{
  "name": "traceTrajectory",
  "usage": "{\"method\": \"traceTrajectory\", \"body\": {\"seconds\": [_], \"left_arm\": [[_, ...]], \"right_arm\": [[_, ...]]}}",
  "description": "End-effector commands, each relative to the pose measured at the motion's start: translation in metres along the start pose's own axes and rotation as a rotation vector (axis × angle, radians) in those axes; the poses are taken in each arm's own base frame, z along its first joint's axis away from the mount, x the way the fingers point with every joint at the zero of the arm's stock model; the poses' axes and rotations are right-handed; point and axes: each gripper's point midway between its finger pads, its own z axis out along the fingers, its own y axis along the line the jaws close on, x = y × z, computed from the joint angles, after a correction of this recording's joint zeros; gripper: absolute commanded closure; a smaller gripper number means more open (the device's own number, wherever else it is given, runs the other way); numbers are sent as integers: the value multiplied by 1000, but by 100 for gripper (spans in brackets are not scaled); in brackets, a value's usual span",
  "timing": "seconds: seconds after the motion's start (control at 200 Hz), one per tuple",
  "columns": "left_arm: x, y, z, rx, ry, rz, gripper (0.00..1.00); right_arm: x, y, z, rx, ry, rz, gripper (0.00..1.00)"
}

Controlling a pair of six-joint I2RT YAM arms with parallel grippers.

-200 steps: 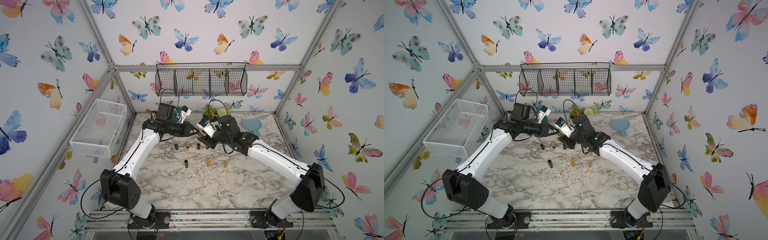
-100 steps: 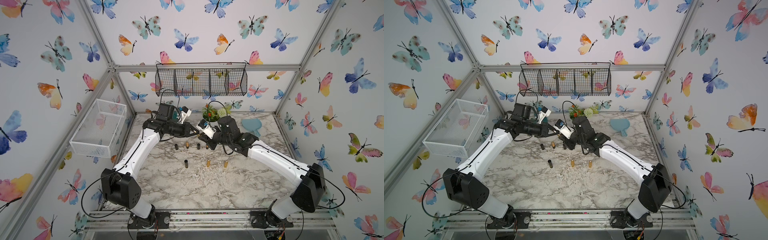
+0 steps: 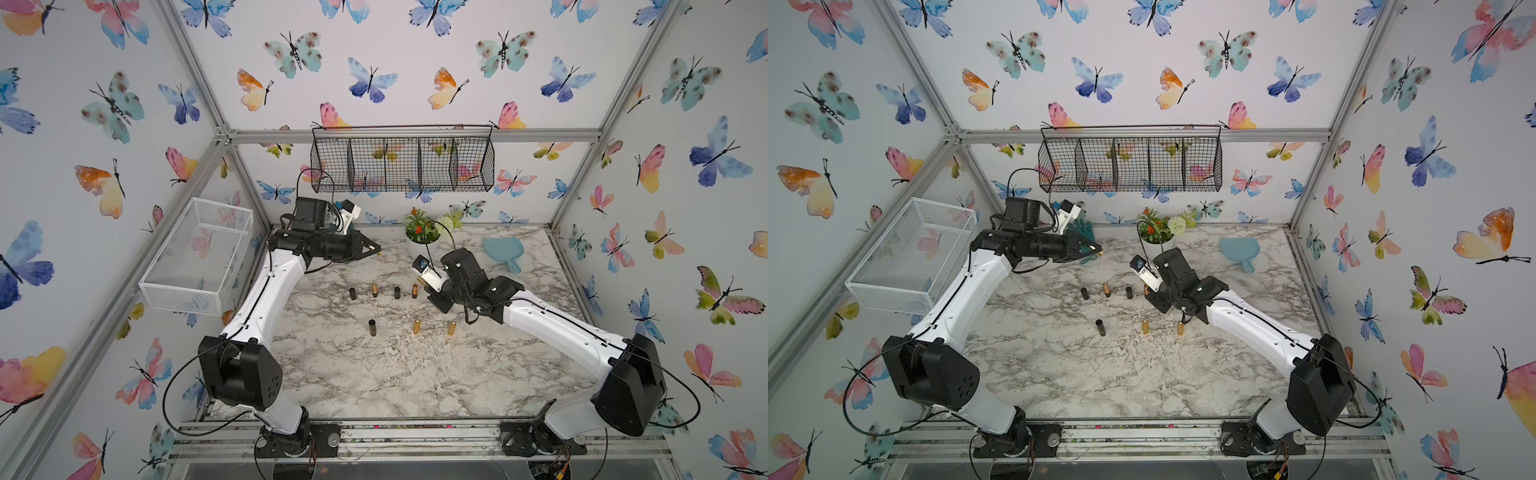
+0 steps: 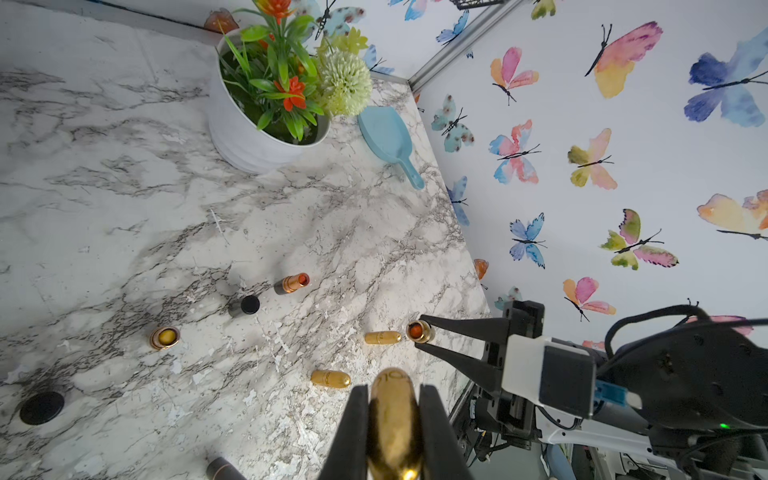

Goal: Open the lipstick cap
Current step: Open the cover of the lipstick, then place the cover at the center of the board.

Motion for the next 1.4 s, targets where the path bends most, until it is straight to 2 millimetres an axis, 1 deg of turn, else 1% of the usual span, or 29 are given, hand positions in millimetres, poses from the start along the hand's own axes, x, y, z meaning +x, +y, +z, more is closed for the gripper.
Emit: {"method": "traceTrajectory", "body": {"seconds": [0.0,0.03,0.095,0.23,0.295,0.36,0.37,0.38,0.395,0.43,0.465,0.521,0.566,0.636,0.741,0.811,0.876,0.961,1.096,1.171,1.266,1.391], "left_arm": [[-5,-1,21,-21,7,18,100],[-6,1,31,-59,8,31,100],[-6,3,56,-143,17,71,100],[-3,8,111,-311,30,148,100],[1,11,137,-397,32,207,100],[8,17,164,-468,46,257,100],[7,15,166,-469,43,265,100],[11,21,174,-479,60,263,100],[16,25,182,-488,74,265,100],[21,28,196,-490,92,269,99],[28,31,209,-488,113,273,97],[38,33,226,-483,141,277,97],[47,35,239,-493,158,293,96],[59,40,256,-515,181,321,94],[73,52,273,-569,199,353,91],[82,63,281,-580,217,349,88],[89,73,287,-596,235,343,87],[97,84,292,-614,254,343,86],[108,93,296,-618,283,341,83],[109,97,297,-633,285,344,82],[113,104,299,-648,292,348,78],[118,109,302,-657,305,356,77]], "right_arm": [[-6,-16,-25,79,-34,34,98],[-10,-18,-31,91,-52,43,97],[-19,-25,-50,114,-103,61,97],[-38,-35,-99,149,-231,104,96],[-42,-41,-121,175,-283,129,96],[-44,-46,-142,203,-326,154,96],[-44,-47,-145,205,-334,156,95],[-44,-48,-148,209,-341,159,95],[-45,-48,-153,213,-351,162,95],[-45,-50,-162,219,-376,170,95],[-45,-51,-169,226,-393,175,95],[-43,-53,-176,243,-403,180,95],[-40,-53,-177,249,-400,181,95],[-34,-53,-173,252,-382,183,95],[-29,-48,-163,233,-362,190,94],[-28,-45,-159,218,-366,195,94],[-26,-43,-156,212,-369,199,94],[-24,-42,-155,210,-364,201,94],[-22,-42,-154,213,-361,202,94],[-22,-42,-153,213,-358,201,94],[-21,-42,-150,212,-353,199,94],[-19,-43,-148,223,-345,193,93]]}}
